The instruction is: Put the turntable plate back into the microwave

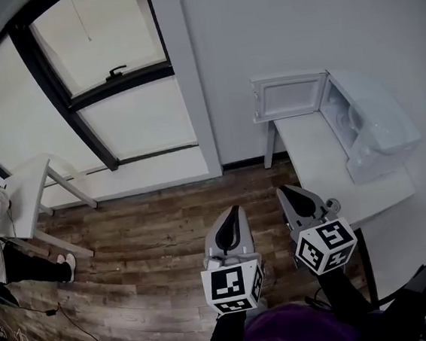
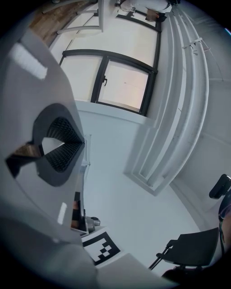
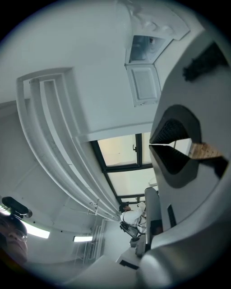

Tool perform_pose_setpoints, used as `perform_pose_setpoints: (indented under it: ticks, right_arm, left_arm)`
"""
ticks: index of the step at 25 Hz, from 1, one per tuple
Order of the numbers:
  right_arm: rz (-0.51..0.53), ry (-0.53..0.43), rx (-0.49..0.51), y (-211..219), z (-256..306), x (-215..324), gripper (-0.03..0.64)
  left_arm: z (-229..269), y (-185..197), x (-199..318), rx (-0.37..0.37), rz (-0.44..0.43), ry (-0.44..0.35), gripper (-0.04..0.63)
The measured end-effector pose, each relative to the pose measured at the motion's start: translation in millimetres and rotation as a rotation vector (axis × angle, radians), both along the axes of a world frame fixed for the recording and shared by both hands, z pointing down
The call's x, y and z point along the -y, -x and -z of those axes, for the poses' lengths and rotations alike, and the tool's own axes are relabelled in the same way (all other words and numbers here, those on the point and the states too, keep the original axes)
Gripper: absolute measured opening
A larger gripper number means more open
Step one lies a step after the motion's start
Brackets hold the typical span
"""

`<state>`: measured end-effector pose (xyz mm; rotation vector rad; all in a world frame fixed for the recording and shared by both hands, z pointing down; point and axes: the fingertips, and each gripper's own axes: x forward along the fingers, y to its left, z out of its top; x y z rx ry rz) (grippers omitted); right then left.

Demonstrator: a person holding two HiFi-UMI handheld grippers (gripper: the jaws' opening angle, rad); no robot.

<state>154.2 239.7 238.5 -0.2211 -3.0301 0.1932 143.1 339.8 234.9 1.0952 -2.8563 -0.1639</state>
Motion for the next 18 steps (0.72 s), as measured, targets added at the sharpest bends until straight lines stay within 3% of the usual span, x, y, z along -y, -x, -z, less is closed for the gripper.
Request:
perform_pose_setpoints:
  ticks: [9,18]
  right_arm:
    - [-0.061,-0.008,-0.027,59,-17,0,0.012]
    - [-0.122,0.004,-0.041,127,-28,39,0.012]
  left_arm:
    - [-22,69,-3,-0.051,-0.044,0.013,0.007]
    - [-39,138,35,-0.086,-0.104,0.005,0.008]
